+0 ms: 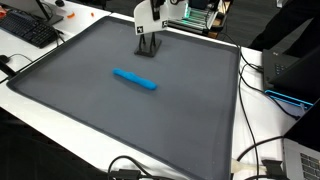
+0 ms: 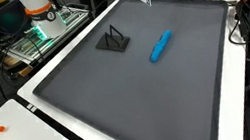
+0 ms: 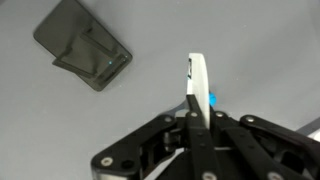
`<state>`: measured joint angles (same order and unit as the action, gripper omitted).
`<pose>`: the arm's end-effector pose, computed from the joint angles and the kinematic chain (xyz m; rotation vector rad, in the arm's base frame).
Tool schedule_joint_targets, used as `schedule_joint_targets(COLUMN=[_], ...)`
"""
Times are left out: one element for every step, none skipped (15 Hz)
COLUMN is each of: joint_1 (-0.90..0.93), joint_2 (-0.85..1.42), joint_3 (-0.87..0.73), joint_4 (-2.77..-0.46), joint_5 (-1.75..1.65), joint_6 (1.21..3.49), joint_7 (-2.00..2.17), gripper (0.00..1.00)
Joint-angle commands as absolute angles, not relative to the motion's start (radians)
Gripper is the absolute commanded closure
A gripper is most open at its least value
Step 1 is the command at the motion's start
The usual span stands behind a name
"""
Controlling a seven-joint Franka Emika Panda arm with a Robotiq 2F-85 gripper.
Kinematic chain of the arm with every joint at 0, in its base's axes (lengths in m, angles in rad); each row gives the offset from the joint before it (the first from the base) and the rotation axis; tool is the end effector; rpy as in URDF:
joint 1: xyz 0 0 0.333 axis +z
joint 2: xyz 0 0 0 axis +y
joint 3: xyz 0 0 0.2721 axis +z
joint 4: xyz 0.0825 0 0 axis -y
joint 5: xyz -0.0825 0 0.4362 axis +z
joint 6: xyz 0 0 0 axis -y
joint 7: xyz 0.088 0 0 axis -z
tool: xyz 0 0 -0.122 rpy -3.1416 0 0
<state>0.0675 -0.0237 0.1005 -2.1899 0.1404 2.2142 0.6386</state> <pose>0.5683 0.1027 0.3133 -2.9055 0.8232 -0.0002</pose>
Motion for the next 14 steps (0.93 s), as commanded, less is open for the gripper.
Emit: schedule_joint_targets(joint_1=[0.087,0.093,0.099,0.105,0.110,0.114,0.118,0.122,0.125,0.128,0.130,0.128,0.129,0.130], joint_2=[0.078,0.101,0.123,0.146,0.165,0.187,0.205,0.222,0.235,0.247,0.258,0.229,0.240,0.247], joint_3=[0.107,0.108,0.108,0.109,0.109,0.109,0.110,0.110,0.110,0.110,0.110,0.106,0.107,0.107], joint_4=[-2.073,-2.048,-2.025,-2.001,-1.981,-1.959,-1.940,-1.921,-1.905,-1.891,-1.876,-1.917,-1.904,-1.894], joint_5=[0.091,0.084,0.071,0.065,0.054,0.044,0.035,0.022,0.009,-0.006,-0.026,0.015,0.006,0.001], joint_6=[2.165,2.162,2.155,2.152,2.148,2.145,2.141,2.133,2.124,2.113,2.100,2.143,2.133,2.128], joint_7=[0.500,0.459,0.420,0.375,0.333,0.291,0.246,0.206,0.164,0.124,0.087,0.144,0.120,0.107], gripper=[0.99,0.99,0.99,0.99,0.99,0.99,0.99,0.99,0.99,0.99,0.99,0.96,0.96,0.96])
